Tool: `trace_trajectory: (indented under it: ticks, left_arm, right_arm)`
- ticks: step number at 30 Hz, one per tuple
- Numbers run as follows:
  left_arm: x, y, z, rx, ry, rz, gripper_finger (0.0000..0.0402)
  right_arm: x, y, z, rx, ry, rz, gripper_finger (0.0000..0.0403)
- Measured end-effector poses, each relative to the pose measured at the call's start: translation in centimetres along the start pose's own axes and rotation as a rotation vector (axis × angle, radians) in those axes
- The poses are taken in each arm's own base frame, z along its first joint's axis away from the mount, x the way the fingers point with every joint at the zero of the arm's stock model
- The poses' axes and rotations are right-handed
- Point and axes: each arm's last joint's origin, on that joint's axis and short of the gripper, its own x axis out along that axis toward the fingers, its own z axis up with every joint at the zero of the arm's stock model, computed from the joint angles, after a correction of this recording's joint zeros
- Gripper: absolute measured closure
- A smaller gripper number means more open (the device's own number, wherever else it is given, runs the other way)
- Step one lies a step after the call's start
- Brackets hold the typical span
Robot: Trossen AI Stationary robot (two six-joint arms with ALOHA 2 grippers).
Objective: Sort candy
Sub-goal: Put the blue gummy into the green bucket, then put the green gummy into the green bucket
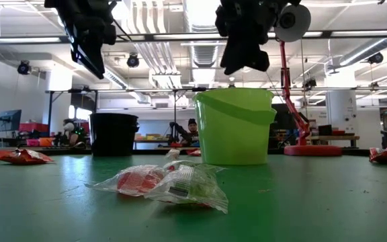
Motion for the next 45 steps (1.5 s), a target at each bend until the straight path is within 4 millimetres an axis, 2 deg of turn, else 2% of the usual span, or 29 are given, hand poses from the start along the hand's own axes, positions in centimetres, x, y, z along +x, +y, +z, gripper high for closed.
trace_trajectory:
  ticks: [6, 17, 21, 36, 45]
  left_arm:
    - [0.1, -0.5, 0.0, 0.021, 0.003, -0.011, 0.0271]
    - [0.8, -5.3, 0.3, 0.084, 0.038, -0.116, 0.0271]
    - [1.0, -6.5, 0.2, 0.062, 0.052, -0.138, 0.0271]
    - [1.1, -10.0, -0.4, 0.059, 0.092, -0.208, 0.0271]
    - [1.1, -12.0, -0.2, 0.094, 0.043, -0.266, 0.0271]
  right_arm:
    - [-1.0, 0.5, 0.7, -0.006, -0.022, 0.009, 0.0277]
    - [-2.1, 1.2, 0.9, 0.002, 0.032, 0.052, 0.0274]
    - [-2.0, 2.0, 0.6, -0.016, 0.061, 0.136, 0.0273]
    - [-1.6, 6.1, -1.6, -0.153, 0.11, 0.214, 0.0275]
    - [-1.6, 8.1, -1.7, -0.304, 0.02, 0.292, 0.029]
